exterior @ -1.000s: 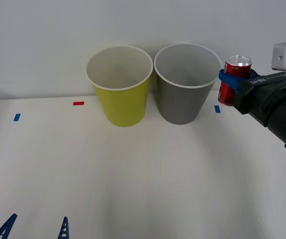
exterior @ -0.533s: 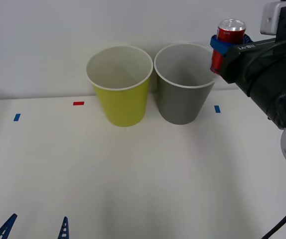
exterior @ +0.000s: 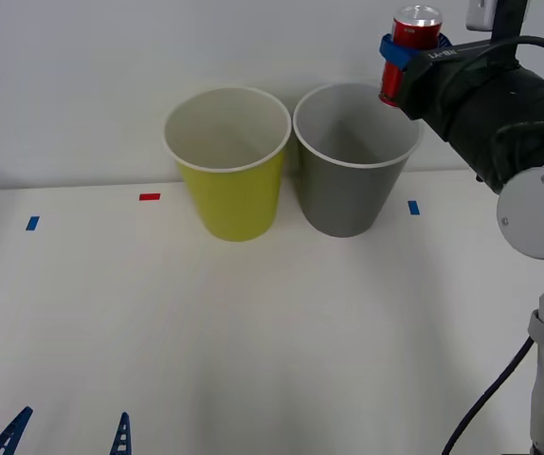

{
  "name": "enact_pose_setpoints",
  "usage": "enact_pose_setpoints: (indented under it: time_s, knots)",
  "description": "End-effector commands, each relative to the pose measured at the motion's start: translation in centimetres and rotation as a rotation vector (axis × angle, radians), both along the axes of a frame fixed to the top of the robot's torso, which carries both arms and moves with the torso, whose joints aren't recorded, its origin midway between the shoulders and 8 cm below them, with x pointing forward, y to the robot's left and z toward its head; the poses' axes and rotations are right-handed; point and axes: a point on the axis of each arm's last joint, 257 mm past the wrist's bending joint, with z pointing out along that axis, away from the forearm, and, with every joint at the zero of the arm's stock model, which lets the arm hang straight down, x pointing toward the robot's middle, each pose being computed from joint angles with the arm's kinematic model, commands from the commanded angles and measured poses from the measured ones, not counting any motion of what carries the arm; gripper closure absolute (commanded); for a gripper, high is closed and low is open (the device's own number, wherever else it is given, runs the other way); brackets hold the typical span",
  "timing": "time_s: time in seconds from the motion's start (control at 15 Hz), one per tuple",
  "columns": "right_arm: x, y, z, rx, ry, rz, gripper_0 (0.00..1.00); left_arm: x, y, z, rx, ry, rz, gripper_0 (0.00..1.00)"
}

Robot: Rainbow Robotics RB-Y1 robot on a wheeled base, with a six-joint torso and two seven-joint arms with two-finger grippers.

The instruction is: Put cans in the gray bin and PET bottles in the light green bin.

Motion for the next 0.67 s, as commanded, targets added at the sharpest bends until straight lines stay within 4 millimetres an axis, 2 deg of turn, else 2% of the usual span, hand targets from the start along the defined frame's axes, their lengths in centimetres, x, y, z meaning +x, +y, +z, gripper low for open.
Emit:
enact_pose_setpoints:
  time_s: [0.07, 0.67]
  knots:
    - [1.7, 0.3, -0.7, -0.003, -0.011, 0.002, 1.00, 0.0, 0.0, 0.0, 0.000, 0.000, 0.000, 0.00]
    - [5.4, 1.4, -1.6, 0.013, -0.077, 0.018, 1.00, 0.0, 0.0, 0.0, 0.000, 0.000, 0.000, 0.00]
